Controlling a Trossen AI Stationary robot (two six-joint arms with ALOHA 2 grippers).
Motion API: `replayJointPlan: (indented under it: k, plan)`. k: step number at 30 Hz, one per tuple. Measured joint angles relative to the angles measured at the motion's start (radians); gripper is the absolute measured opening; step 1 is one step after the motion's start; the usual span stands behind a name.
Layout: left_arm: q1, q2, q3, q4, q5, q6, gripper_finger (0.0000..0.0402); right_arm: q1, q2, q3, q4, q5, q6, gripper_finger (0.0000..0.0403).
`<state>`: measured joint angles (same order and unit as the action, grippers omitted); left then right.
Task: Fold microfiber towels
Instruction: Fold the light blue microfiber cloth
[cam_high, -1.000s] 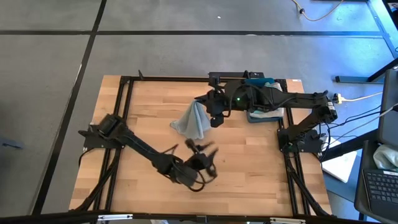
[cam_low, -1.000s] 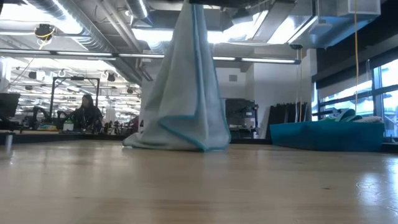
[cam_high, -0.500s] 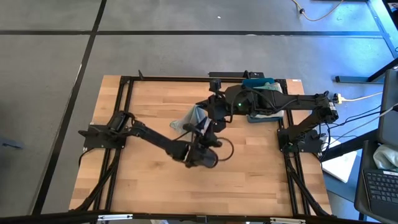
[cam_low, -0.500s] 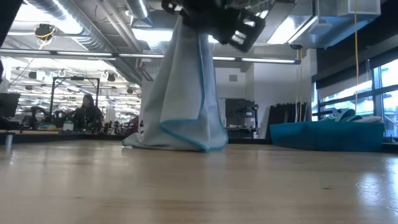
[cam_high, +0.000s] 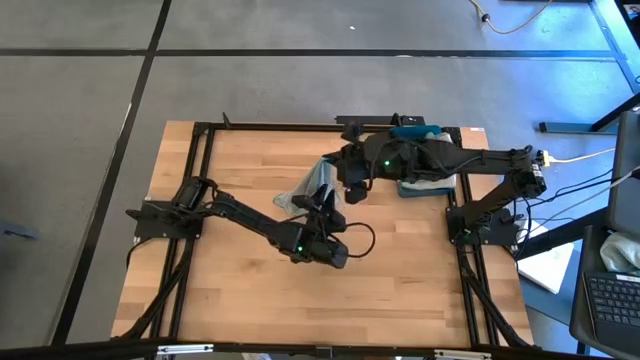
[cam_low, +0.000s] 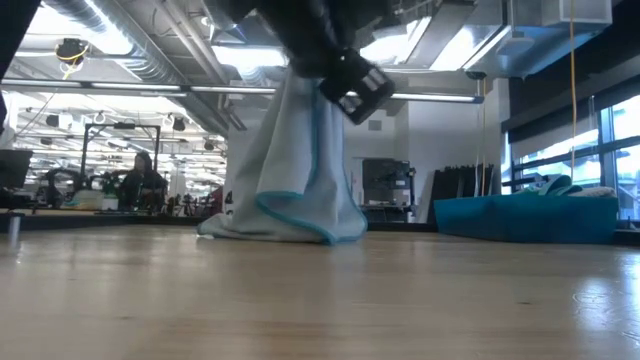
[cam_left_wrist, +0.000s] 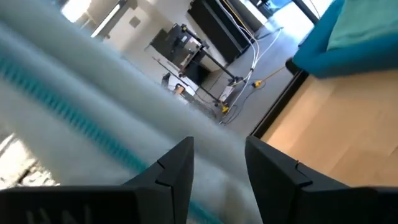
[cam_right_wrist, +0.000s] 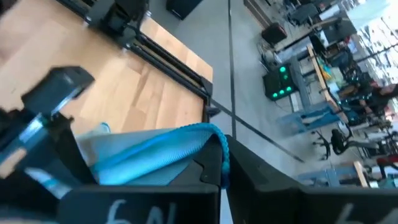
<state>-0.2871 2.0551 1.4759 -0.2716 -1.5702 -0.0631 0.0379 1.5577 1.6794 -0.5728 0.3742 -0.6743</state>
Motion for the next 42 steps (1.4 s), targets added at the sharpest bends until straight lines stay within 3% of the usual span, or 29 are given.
replayJointPlan:
  k: [11, 21, 25, 31, 42]
  plan:
    - [-0.017, -0.003, -0.001, -0.367, -0.001, -0.222, 0.0136, 0.006, -0.128, 0.000, -0.252, -0.005, 0.179, 0.0012]
    - [-0.022, -0.003, -0.001, -0.430, -0.001, -0.216, 0.0136, 0.014, -0.217, 0.000, -0.558, -0.010, 0.444, 0.0012]
    - [-0.012, -0.004, -0.001, -0.452, -0.001, -0.216, 0.0136, 0.027, -0.217, 0.000, -0.644, -0.085, 0.516, 0.0012]
    - [-0.011, -0.004, -0.001, -0.500, -0.001, -0.216, 0.0136, 0.071, -0.218, -0.029, -0.666, -0.218, 0.561, 0.0012]
    - [-0.042, -0.004, -0.001, -0.572, 0.012, -0.242, 0.0136, 0.153, -0.218, -0.292, -0.623, -0.257, 0.672, 0.0012]
